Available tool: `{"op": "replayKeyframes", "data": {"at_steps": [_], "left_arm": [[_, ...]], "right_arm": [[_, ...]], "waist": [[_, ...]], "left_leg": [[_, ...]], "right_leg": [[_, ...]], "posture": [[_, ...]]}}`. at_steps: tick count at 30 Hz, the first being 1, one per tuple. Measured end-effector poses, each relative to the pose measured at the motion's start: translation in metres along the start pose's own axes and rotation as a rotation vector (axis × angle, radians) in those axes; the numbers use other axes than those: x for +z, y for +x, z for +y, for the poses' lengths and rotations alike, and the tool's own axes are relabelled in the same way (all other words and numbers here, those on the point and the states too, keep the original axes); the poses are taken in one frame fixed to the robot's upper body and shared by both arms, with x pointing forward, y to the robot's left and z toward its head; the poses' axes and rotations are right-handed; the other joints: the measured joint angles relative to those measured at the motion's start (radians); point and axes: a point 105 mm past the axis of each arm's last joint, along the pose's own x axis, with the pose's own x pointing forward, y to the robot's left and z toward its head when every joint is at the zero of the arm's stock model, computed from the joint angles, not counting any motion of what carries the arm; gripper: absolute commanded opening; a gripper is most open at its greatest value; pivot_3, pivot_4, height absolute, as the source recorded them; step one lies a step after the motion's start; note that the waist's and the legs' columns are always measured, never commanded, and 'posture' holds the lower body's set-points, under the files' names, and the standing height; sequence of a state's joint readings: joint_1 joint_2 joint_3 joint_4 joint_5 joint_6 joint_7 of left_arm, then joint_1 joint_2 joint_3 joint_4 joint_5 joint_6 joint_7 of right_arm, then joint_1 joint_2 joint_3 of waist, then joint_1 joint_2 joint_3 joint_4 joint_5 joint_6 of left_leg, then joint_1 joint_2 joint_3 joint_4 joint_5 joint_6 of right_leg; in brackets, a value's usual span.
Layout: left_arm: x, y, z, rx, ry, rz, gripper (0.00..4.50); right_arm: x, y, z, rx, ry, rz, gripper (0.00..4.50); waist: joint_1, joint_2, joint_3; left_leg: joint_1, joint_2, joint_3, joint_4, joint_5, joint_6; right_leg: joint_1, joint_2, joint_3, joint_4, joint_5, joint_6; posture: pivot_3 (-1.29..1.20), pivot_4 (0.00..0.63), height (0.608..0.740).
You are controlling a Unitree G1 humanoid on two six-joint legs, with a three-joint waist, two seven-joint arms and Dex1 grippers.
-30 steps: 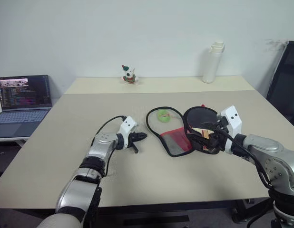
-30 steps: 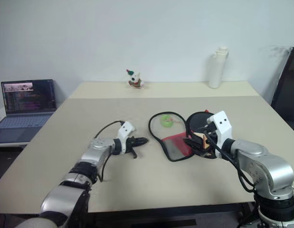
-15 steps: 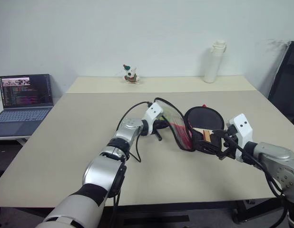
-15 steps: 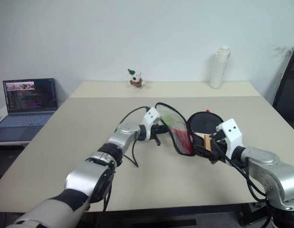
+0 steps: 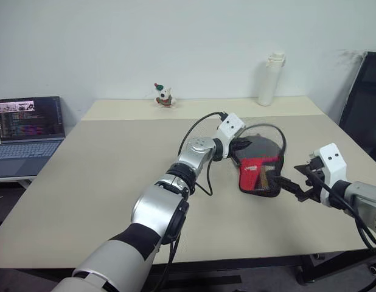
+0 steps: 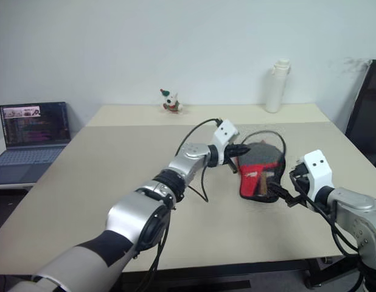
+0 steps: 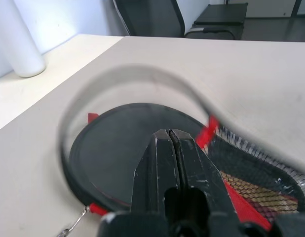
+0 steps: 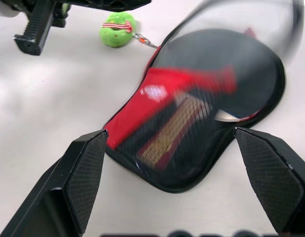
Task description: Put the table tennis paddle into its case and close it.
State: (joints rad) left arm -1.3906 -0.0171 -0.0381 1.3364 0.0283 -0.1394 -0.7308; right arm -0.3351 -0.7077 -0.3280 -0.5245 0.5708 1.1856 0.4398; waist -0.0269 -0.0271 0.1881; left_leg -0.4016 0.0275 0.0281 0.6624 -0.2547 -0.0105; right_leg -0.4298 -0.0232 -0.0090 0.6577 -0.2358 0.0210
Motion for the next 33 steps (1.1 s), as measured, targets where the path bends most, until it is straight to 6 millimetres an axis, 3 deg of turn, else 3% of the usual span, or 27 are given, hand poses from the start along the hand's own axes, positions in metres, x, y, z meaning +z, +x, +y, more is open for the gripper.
{"op": "replayKeyframes", "data": {"at_steps": [7, 11, 15, 20, 27, 33], "left_arm": [[-0.003, -0.031, 0.025, -0.001, -0.047, -0.066, 0.04], [-0.023, -0.065, 0.034, -0.051, -0.104, -0.123, 0.04], [-0.043, -0.101, 0.041, -0.068, -0.153, -0.136, 0.04], [-0.038, -0.14, 0.04, -0.074, -0.152, -0.169, 0.04], [-0.046, -0.177, 0.039, -0.001, -0.164, -0.114, 0.04], [-0.039, -0.178, 0.037, 0.02, -0.157, -0.122, 0.04]], "right_arm": [[-0.005, 0.028, -0.01, -0.016, 0.104, -0.001, 4.5], [-0.017, 0.055, -0.016, -0.017, 0.178, 0.022, 4.5], [-0.026, 0.075, -0.035, -0.081, 0.233, 0.038, 4.5], [-0.039, 0.097, -0.048, -0.106, 0.329, 0.068, 4.5], [-0.05, 0.101, -0.067, -0.128, 0.322, 0.109, 4.5], [-0.052, 0.102, -0.067, -0.112, 0.269, 0.115, 4.5]], "waist": [[-0.005, 0.001, 0.0], [-0.006, 0.001, -0.001], [-0.003, 0.001, 0.0], [-0.001, 0.001, 0.0], [0.0, 0.001, -0.001], [-0.001, 0.001, -0.001]], "left_leg": [[0.001, 0.001, 0.0, 0.0, 0.0, 0.0], [0.001, 0.001, 0.001, 0.0, 0.0, 0.0], [0.001, 0.001, 0.001, 0.0, 0.0, 0.0], [0.0, 0.001, 0.001, 0.0, 0.0, 0.0], [0.001, 0.002, 0.001, 0.001, 0.0, 0.0], [0.002, 0.001, 0.001, 0.001, 0.0, 0.0]], "right_leg": [[0.0, 0.001, 0.001, 0.001, 0.0, 0.0], [0.0, 0.001, 0.001, 0.002, 0.001, -0.002], [-0.001, 0.001, 0.001, 0.002, 0.003, -0.005], [-0.001, 0.0, 0.001, 0.002, 0.003, -0.006], [0.0, -0.001, 0.002, 0.003, 0.003, -0.006], [0.0, -0.001, 0.002, 0.004, 0.003, -0.006]], "posture": [[0.0, 0.15, 0.74], [0.0, 0.15, 0.74], [0.0, 0.15, 0.74], [0.0, 0.15, 0.74], [0.0, 0.15, 0.74], [0.0, 0.15, 0.74]]}}
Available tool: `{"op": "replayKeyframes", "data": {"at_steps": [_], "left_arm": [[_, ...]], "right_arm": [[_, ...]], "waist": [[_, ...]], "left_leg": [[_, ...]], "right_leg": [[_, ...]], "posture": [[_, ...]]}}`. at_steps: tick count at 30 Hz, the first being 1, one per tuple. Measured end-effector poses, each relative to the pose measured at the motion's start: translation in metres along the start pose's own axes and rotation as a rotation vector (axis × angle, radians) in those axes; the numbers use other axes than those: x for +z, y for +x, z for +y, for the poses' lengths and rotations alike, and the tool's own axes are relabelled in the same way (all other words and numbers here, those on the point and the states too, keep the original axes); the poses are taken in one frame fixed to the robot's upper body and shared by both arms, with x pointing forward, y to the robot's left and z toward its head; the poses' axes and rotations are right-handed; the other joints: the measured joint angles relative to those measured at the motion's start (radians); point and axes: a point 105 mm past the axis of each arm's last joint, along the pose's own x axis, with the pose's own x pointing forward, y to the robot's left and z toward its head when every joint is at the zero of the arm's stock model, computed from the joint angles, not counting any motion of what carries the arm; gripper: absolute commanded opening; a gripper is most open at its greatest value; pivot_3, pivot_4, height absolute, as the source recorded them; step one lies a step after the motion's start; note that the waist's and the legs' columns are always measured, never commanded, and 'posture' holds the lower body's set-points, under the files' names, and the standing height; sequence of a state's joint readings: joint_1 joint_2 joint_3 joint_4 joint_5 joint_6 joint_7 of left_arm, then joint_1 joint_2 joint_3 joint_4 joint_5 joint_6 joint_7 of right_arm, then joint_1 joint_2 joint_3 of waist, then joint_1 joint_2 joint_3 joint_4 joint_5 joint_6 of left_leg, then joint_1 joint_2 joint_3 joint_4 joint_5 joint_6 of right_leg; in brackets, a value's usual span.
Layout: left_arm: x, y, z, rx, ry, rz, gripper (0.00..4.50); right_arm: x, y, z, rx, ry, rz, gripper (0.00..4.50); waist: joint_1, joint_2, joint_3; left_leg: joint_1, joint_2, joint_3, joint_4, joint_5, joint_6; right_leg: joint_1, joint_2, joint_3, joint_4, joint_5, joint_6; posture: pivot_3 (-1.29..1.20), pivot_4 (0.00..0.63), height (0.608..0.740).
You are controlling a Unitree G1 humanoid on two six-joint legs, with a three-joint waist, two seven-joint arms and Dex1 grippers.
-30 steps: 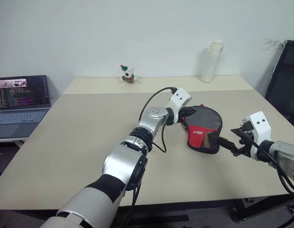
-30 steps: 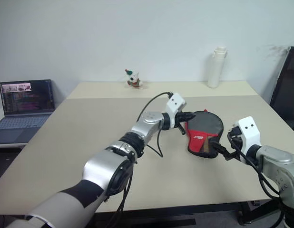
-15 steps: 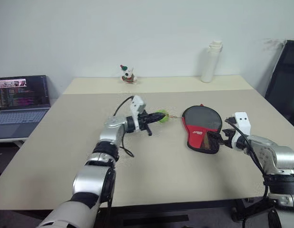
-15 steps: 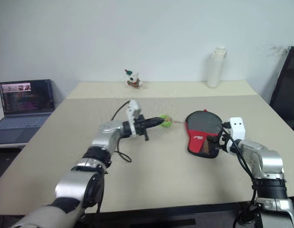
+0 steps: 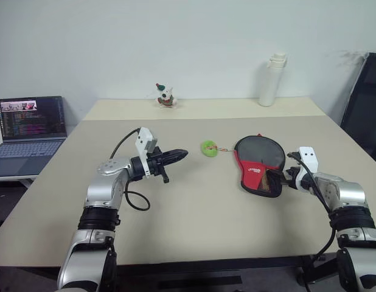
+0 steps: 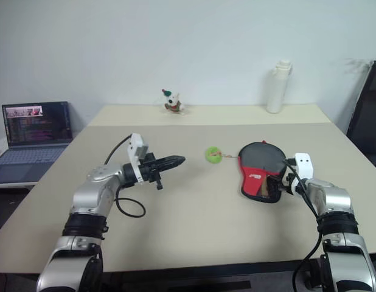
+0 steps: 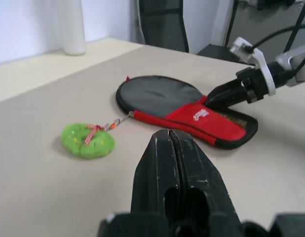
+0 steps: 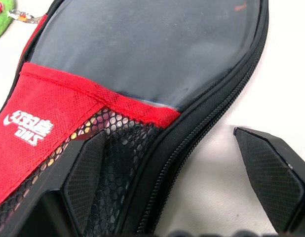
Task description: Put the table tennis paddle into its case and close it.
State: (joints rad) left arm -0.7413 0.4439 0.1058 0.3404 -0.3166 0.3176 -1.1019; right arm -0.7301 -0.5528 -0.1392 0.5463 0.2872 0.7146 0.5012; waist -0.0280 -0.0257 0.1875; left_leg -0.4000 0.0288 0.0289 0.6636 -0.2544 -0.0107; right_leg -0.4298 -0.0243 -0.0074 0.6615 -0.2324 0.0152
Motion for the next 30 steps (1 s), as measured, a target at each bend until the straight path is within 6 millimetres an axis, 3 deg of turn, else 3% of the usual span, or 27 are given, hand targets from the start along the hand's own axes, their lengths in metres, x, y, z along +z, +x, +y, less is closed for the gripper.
{"op": "replayKeyframes", "data": {"at_steps": [5, 7, 15, 20, 23, 30], "left_arm": [[-0.003, -0.001, -0.001, 0.015, -0.011, 0.003, 0.04], [-0.003, 0.0, -0.002, 0.01, -0.014, 0.005, 0.0], [-0.006, 0.002, -0.005, -0.008, -0.009, 0.022, 0.0], [-0.011, -0.009, -0.003, -0.004, 0.002, 0.06, 0.0], [-0.018, -0.019, -0.007, -0.024, 0.002, 0.098, 0.0], [-0.043, -0.06, -0.025, -0.125, -0.042, 0.246, 0.0]], "right_arm": [[-0.004, -0.002, -0.003, 0.005, -0.009, 0.014, 4.5], [-0.005, -0.001, -0.001, 0.007, -0.012, 0.017, 4.1], [-0.007, 0.014, 0.019, 0.063, 0.024, 0.042, 1.57], [-0.007, 0.022, 0.029, 0.097, 0.069, 0.055, 0.05], [-0.004, 0.025, 0.038, 0.128, 0.098, 0.063, 0.02], [0.0, 0.028, 0.088, 0.282, 0.164, 0.093, 0.02]], "waist": [[0.0, 0.0, 0.0], [0.0, 0.0, 0.0], [-0.008, -0.001, -0.001], [-0.014, -0.001, -0.001], [-0.023, -0.001, -0.001], [-0.041, -0.001, -0.001]], "left_leg": [[0.0, 0.0, 0.0, 0.0, 0.0, 0.0], [0.0, 0.0, 0.0, 0.0, 0.0, 0.0], [0.006, 0.001, 0.0, 0.0, 0.0, 0.0], [0.011, 0.001, 0.0, 0.0, 0.0, 0.0], [0.011, 0.002, 0.0, -0.001, 0.0, 0.0], [0.01, 0.005, 0.0, -0.003, 0.0, 0.0]], "right_leg": [[0.0, 0.0, 0.0, 0.0, 0.0, 0.0], [0.0, 0.0, 0.0, 0.0, 0.0, 0.0], [0.005, 0.001, 0.001, 0.001, 0.0, 0.0], [0.009, 0.002, 0.001, 0.001, 0.0, 0.0], [0.008, 0.002, 0.003, 0.001, 0.001, -0.002], [0.004, 0.005, 0.01, 0.002, 0.001, -0.002]], "posture": [[0.0, 0.15, 0.74], [0.0, 0.15, 0.74], [0.0, 0.15, 0.74], [0.0, 0.15, 0.74], [0.0, 0.15, 0.74], [0.0, 0.15, 0.74]]}}
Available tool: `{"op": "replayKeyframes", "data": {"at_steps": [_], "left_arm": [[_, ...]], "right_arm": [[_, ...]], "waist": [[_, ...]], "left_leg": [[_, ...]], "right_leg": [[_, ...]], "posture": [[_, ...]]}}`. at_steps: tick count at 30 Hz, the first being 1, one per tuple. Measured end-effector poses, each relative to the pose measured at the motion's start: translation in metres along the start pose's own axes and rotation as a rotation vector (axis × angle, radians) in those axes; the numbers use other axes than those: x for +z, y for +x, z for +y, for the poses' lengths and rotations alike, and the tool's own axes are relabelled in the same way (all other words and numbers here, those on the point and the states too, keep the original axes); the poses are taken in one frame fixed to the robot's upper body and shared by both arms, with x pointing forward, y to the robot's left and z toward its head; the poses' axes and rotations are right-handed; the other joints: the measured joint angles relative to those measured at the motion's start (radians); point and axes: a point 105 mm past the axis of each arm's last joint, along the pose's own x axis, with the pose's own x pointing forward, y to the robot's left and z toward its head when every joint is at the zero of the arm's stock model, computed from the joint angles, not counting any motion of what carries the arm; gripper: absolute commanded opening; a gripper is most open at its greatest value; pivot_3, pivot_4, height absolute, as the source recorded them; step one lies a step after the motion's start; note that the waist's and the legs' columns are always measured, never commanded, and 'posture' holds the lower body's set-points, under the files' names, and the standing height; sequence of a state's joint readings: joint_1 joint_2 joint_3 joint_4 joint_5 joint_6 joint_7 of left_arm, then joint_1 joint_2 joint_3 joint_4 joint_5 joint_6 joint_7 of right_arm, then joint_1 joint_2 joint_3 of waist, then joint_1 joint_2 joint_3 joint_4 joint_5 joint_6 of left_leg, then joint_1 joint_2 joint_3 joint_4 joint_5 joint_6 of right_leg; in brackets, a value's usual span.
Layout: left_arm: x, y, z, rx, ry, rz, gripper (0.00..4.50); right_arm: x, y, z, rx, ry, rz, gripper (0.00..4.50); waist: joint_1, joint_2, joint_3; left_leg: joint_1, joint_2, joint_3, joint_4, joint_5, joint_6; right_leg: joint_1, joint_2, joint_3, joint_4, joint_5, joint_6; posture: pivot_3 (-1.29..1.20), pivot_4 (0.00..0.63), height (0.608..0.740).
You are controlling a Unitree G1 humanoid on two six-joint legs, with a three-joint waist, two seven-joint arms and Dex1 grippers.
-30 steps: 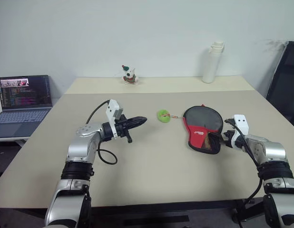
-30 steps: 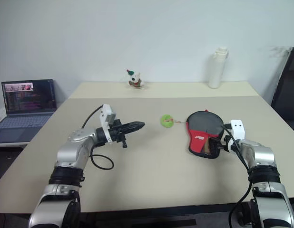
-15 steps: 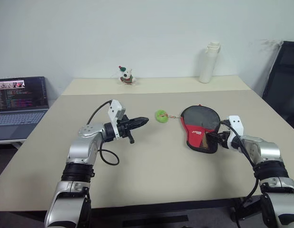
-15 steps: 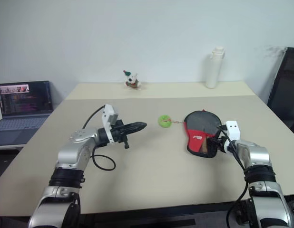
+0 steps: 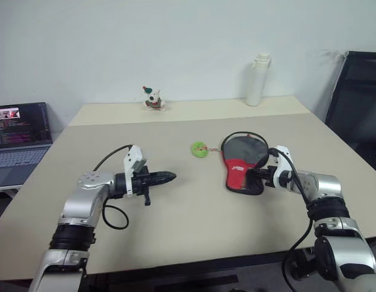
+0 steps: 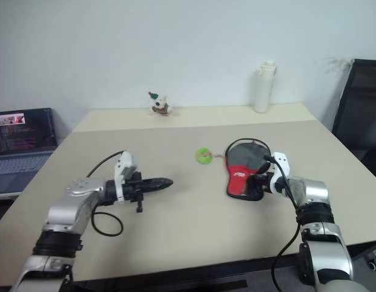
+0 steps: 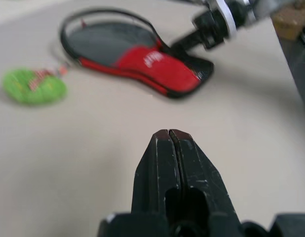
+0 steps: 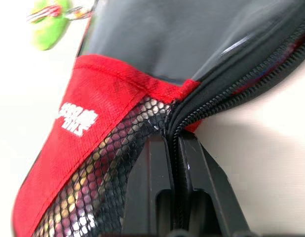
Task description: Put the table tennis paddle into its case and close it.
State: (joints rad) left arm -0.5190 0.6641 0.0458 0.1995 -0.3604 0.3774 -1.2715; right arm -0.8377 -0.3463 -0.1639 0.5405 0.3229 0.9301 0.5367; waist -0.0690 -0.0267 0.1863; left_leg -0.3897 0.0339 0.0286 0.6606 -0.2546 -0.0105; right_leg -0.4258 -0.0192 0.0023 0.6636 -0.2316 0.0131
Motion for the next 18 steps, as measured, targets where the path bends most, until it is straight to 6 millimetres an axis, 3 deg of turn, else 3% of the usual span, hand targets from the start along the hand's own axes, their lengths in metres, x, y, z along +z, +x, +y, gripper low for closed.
{"op": "replayKeyframes", "data": {"at_steps": [6, 11, 18], "left_arm": [[-0.006, -0.012, -0.013, -0.053, -0.013, 0.044, 0.0], [-0.011, -0.018, -0.022, -0.072, -0.032, 0.07, 0.0], [-0.015, -0.02, -0.041, -0.133, -0.06, 0.082, 0.0]], "right_arm": [[-0.013, 0.011, 0.054, 0.155, -0.005, 0.043, 0.02], [-0.021, 0.008, 0.072, 0.202, -0.024, 0.057, 0.02], [-0.061, -0.008, 0.101, 0.281, -0.037, 0.134, 0.02]], "waist": [[0.011, 0.0, 0.0], [0.019, 0.0, 0.0], [0.019, 0.0, 0.0]], "left_leg": [[-0.003, 0.0, 0.0, 0.0, 0.0, 0.0], [-0.008, -0.001, 0.0, 0.001, 0.0, 0.0], [-0.011, -0.001, 0.001, 0.001, 0.0, 0.0]], "right_leg": [[-0.001, -0.002, 0.0, -0.001, 0.0, 0.0], [-0.005, -0.005, 0.0, -0.002, 0.0, 0.0], [-0.012, -0.004, 0.002, 0.0, 0.0, 0.0]], "posture": [[0.0, 0.15, 0.74], [0.0, 0.15, 0.74], [0.0, 0.15, 0.74]]}}
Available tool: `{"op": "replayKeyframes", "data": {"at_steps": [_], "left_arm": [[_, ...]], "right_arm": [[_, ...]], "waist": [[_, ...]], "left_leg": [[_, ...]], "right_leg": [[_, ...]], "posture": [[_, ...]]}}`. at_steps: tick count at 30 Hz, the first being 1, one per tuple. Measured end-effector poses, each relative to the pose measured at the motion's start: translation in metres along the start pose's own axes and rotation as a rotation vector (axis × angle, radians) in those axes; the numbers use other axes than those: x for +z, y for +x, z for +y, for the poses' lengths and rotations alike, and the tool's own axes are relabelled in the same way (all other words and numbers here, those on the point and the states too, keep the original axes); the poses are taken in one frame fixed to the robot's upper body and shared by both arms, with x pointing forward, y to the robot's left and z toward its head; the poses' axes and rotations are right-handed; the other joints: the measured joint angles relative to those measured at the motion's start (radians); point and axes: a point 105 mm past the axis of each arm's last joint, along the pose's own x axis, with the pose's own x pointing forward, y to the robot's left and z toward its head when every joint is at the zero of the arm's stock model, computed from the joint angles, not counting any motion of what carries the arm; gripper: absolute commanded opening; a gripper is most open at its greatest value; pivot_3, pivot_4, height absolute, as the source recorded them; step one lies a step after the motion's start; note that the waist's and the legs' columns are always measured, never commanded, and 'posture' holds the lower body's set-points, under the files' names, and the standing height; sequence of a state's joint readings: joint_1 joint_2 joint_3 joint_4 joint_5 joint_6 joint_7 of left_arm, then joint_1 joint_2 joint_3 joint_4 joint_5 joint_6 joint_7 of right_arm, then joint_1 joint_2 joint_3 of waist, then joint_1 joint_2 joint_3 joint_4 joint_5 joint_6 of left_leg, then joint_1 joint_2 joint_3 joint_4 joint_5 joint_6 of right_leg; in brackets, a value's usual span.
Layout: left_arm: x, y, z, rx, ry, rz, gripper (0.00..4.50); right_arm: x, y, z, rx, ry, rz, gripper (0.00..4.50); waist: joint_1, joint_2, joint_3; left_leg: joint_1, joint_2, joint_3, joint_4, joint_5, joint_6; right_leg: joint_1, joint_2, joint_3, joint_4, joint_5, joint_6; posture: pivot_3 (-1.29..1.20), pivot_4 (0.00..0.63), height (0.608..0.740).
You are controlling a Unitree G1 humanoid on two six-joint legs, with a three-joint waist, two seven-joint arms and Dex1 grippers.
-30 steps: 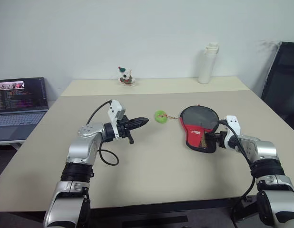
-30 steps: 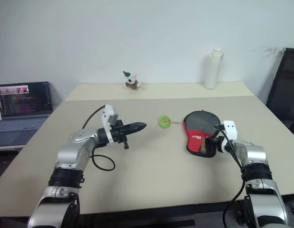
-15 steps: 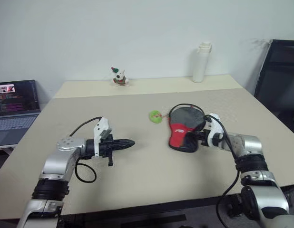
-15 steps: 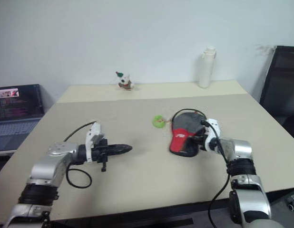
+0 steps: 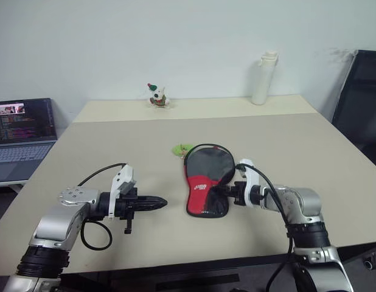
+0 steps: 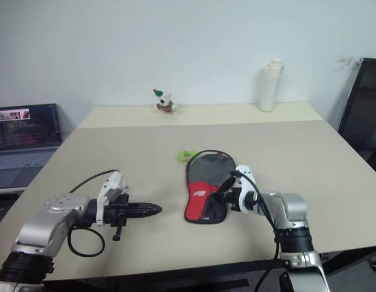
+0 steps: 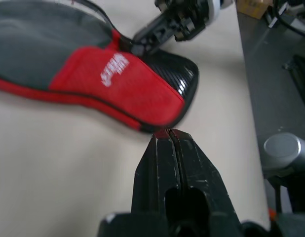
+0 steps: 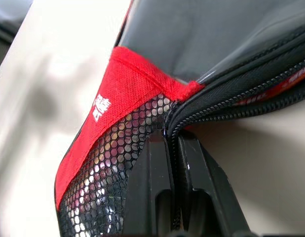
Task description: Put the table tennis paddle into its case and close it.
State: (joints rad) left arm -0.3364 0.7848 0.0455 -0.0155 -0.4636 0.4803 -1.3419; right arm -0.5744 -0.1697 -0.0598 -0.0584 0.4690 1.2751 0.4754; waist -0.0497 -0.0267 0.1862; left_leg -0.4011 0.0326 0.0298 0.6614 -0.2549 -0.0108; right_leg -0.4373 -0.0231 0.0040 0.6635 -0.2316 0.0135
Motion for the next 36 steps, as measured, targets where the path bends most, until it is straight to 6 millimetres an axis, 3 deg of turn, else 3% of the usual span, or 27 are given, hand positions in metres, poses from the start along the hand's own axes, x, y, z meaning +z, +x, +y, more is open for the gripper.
{"op": "replayKeyframes", "data": {"at_steps": [11, 23, 34, 36], "left_arm": [[0.0, 0.001, -0.009, -0.029, -0.013, 0.007, 0.0], [-0.002, 0.003, -0.011, -0.042, -0.02, 0.014, 0.0], [0.001, 0.004, -0.01, -0.044, -0.007, 0.015, 0.0], [0.0, 0.005, -0.01, -0.044, -0.007, 0.015, 0.0]], "right_arm": [[-0.033, -0.009, 0.025, 0.046, -0.007, 0.063, 0.02], [-0.047, -0.029, 0.018, 0.016, -0.009, 0.1, 0.02], [-0.05, -0.028, 0.015, -0.018, 0.033, 0.077, 0.02], [-0.05, -0.027, 0.014, -0.03, 0.039, 0.071, 0.56]], "waist": [[-0.001, -0.001, 0.0], [0.004, -0.002, -0.001], [0.01, -0.005, -0.003], [0.01, -0.005, -0.003]], "left_leg": [[0.001, -0.001, 0.001, 0.0, 0.0, 0.0], [0.001, -0.002, 0.001, 0.0, 0.0, 0.0], [0.001, -0.002, 0.001, 0.0, 0.0, 0.0], [0.001, -0.002, 0.001, 0.0, 0.0, 0.0]], "right_leg": [[0.0, 0.002, 0.001, 0.0, -0.003, 0.005], [0.0, 0.002, 0.001, -0.001, -0.003, 0.005], [0.0, 0.002, 0.001, 0.0, -0.003, 0.005], [0.0, 0.002, 0.001, 0.0, -0.003, 0.005]], "posture": [[0.0, 0.15, 0.74], [0.0, 0.15, 0.74], [0.0, 0.15, 0.74], [0.0, 0.15, 0.74]]}}
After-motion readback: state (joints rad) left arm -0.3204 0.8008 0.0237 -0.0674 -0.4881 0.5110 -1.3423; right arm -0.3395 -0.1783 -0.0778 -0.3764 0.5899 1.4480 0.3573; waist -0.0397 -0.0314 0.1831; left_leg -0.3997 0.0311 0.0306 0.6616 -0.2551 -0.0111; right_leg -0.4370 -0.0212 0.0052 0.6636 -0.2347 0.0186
